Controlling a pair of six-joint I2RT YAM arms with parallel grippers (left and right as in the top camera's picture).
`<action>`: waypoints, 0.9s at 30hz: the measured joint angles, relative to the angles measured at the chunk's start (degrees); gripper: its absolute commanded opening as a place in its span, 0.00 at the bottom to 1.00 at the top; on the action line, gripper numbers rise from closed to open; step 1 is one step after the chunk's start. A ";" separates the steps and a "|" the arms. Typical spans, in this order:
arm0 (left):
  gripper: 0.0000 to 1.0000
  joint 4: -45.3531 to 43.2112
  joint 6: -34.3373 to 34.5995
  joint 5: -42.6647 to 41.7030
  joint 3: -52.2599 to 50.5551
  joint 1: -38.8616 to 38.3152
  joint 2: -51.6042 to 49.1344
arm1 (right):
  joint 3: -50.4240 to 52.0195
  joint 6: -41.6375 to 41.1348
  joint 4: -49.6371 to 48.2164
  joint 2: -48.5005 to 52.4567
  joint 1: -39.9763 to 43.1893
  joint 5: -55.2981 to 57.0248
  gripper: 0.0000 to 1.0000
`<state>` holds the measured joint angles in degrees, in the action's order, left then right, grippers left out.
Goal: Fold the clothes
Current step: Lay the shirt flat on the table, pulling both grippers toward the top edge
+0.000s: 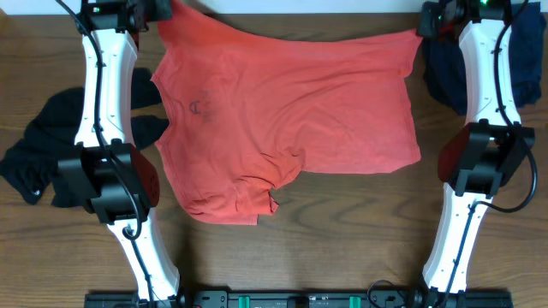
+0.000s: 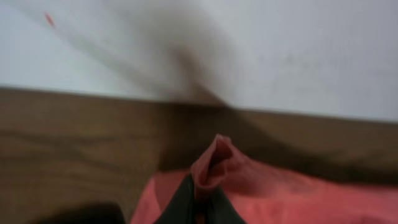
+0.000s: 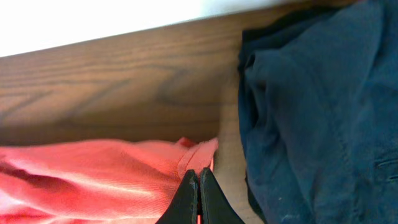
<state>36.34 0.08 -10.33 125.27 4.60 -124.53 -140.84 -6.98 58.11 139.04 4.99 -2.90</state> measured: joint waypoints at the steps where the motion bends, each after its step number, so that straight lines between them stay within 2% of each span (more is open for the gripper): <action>1: 0.06 1.20 0.02 0.00 0.00 0.02 0.00 | 0.00 0.00 0.46 0.00 0.00 -0.24 0.01; 13: 0.06 19.93 -0.11 0.20 -0.02 0.22 0.00 | 0.00 0.00 7.41 0.00 0.00 -2.51 0.01; 27: 0.06 32.28 -0.11 3.02 -0.02 0.22 0.00 | 0.02 0.00 12.68 0.00 0.00 -2.25 0.01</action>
<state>68.62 -0.03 -7.31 125.25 4.82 -124.53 -140.81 -6.98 70.78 139.04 4.99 -5.15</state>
